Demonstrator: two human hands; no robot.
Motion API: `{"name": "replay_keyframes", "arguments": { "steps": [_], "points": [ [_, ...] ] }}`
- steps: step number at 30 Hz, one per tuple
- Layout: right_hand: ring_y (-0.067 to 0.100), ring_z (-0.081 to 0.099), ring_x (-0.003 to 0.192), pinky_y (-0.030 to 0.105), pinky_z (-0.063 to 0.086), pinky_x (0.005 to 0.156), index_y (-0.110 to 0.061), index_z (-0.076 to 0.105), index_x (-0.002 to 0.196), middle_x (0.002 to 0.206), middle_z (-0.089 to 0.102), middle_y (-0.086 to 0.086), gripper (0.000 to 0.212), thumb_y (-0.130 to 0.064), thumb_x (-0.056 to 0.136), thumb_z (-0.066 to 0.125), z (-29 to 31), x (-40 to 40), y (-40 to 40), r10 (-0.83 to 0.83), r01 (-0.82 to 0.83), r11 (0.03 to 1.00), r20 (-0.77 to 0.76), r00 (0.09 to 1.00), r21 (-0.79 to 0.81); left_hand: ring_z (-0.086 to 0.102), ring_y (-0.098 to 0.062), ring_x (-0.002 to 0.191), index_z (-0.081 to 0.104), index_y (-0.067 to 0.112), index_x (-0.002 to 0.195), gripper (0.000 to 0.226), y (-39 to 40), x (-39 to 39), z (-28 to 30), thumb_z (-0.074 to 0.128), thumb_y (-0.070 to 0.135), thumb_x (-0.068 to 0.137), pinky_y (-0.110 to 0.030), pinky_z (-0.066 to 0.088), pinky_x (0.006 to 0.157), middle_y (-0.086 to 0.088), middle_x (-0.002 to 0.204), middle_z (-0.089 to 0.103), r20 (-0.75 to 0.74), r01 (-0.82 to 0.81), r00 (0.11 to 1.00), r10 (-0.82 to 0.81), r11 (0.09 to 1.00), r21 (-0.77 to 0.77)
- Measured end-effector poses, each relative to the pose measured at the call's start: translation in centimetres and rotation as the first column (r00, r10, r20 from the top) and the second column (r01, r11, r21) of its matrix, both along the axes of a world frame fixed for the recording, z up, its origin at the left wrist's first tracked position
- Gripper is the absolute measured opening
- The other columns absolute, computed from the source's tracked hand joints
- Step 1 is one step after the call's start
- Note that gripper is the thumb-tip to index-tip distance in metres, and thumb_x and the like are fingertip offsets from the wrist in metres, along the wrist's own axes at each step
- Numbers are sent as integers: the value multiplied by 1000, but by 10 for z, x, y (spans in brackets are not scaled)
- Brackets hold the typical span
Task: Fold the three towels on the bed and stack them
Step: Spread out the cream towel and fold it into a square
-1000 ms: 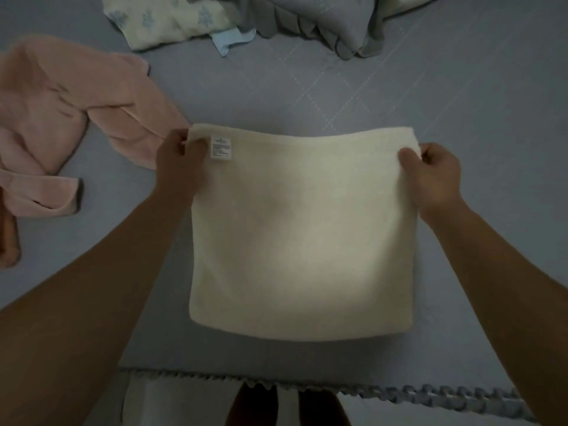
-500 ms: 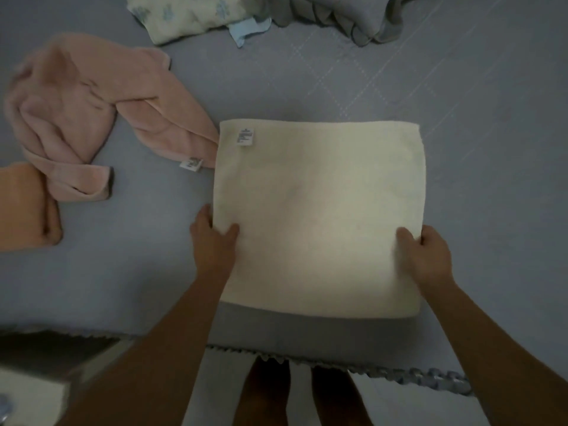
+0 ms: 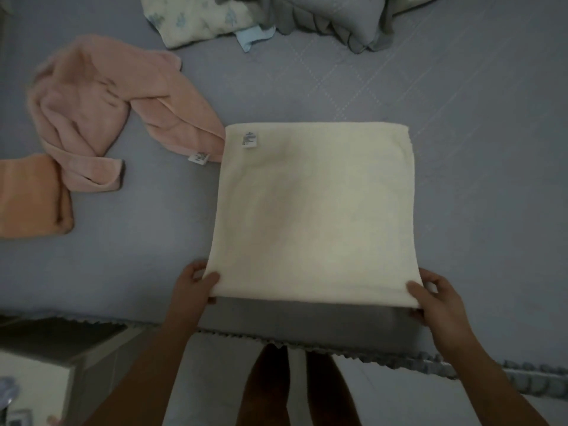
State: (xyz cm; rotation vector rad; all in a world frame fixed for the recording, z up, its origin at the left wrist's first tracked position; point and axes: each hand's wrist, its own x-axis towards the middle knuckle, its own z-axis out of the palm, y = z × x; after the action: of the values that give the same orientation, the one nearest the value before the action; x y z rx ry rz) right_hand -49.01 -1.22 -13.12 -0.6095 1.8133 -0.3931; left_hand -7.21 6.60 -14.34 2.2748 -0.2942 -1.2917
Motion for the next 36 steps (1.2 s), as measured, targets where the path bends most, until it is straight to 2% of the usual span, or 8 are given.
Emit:
{"name": "replay_keyframes", "arguments": {
  "steps": [9,12,14,16,18,27,32,36],
  "points": [
    [4,34,29,26,34,55,-18,63,84,43,47,-5,12,-13,92,55,59,37,-152,-174,196,979,262,949,-60,59,-13,63,67,21,83,17,-141,24,70,52,15,88,-23,50,51,-3,79,64,-175,-181,974,146,961,-210],
    [11,38,36,26,40,54,-18,61,85,49,50,-2,10,-22,91,54,53,51,-222,-140,161,984,241,960,-70,59,-14,50,64,20,90,14,-206,31,68,53,30,90,-25,48,56,-2,71,65,-183,-192,971,152,955,-226],
    [21,53,56,31,47,62,-13,59,99,74,61,7,23,-33,91,51,33,53,-249,-7,12,994,49,999,-108,64,-22,71,60,13,107,30,-232,30,49,50,38,93,-33,50,68,-10,93,68,39,88,996,-84,989,-121],
    [28,61,88,36,49,78,-7,57,111,101,61,15,40,-41,90,55,6,53,-251,257,-282,957,-262,930,-64,61,-32,105,54,9,123,46,-241,24,28,54,43,93,-41,47,89,-18,123,62,341,387,854,-392,918,88],
    [34,60,110,42,50,92,-2,56,121,122,60,20,54,-44,87,59,-16,52,-234,404,-419,907,-353,844,35,54,-37,120,47,6,132,60,-239,16,11,59,46,90,-40,43,96,-19,133,56,400,430,796,-455,889,155],
    [23,58,82,30,39,70,-14,65,98,95,66,8,26,-38,89,62,-35,30,-177,351,-405,908,-338,873,-103,62,-34,106,62,5,118,39,-213,21,-9,61,34,91,-48,50,94,-16,116,66,272,347,894,-355,934,79],
    [23,59,77,33,45,70,-21,63,87,82,65,5,19,-39,81,60,-16,-3,-204,85,-269,913,-504,859,-306,69,-20,75,66,19,106,15,-167,-9,-4,65,20,90,-35,58,68,-8,99,74,-240,343,917,-320,937,61],
    [32,63,94,39,49,84,-13,65,102,98,68,10,23,-24,83,59,-15,-3,-217,152,-350,895,-549,822,-276,67,-26,76,66,25,93,5,-133,-40,-15,68,25,89,-43,58,66,-8,90,72,-60,237,969,-238,971,-20]
  ]
}}
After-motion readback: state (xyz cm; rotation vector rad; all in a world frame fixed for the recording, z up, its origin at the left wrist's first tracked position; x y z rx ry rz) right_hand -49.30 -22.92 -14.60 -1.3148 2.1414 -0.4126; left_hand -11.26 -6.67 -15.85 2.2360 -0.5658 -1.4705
